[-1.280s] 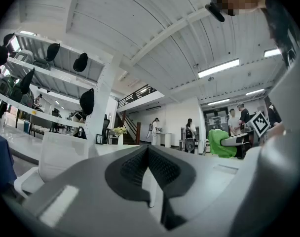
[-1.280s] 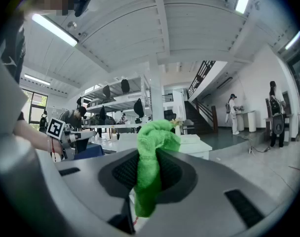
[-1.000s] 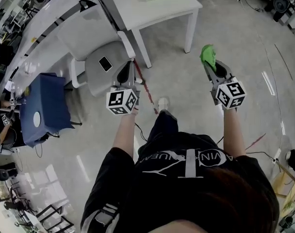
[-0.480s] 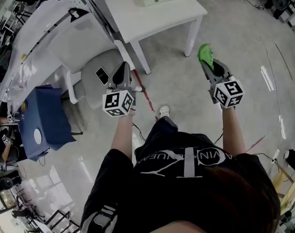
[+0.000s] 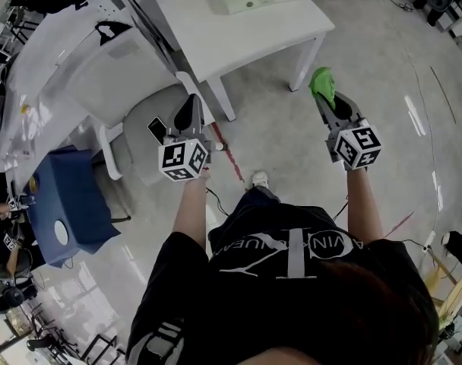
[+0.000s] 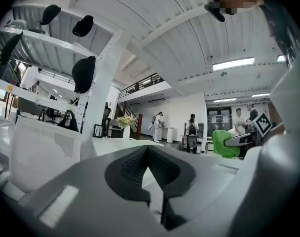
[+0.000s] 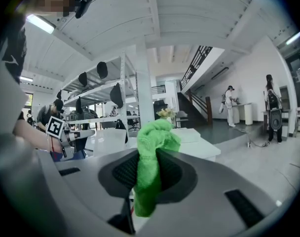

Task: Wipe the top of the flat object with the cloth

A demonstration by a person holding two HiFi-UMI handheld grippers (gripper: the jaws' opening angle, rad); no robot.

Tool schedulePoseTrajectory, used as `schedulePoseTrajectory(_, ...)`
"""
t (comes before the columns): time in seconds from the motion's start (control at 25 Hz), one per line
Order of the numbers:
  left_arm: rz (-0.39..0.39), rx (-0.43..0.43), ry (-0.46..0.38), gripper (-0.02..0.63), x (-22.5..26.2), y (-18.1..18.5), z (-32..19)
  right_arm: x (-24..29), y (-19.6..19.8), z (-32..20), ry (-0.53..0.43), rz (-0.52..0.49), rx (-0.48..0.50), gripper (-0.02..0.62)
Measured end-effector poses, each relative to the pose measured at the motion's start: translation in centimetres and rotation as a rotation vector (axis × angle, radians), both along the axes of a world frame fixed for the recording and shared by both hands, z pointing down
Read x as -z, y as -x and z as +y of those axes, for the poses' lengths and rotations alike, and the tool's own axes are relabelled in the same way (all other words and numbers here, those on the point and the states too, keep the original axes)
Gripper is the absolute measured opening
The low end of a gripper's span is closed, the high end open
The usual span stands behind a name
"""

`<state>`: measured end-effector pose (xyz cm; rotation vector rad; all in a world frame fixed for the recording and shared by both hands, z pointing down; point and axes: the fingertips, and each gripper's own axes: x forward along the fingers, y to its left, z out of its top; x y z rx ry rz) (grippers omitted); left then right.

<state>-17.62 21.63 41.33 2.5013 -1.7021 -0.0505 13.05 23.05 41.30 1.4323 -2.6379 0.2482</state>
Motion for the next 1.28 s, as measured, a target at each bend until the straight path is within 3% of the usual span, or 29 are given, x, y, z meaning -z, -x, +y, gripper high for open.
schedulePoseTrajectory(0.28,0.007,-0.004,0.018,0.006,-1.7,1.4,-3.6,-1.2,1.9,-3.1,0.012,0.002,-0.006,0.064)
schedulePoseTrajectory(0.64,-0.005,-0.033,0.041,0.006,-2.5,0.0,-7.4,-1.9,1.1,-7.8,0.042,-0.032,-0.013,0.064)
schedulePoseTrajectory(0.96,-0.04,0.034,0.029,0.006,-1.8,0.4,-14.8,-2.2,1.3,-17.6,0.039,-0.083,0.061,0.064)
schedulePoseTrajectory(1.28,-0.04,0.087,0.038,0.006,-1.6,-1.5,-23.6,-2.3,1.0,-27.6,0.049,-0.041,0.155,0.064)
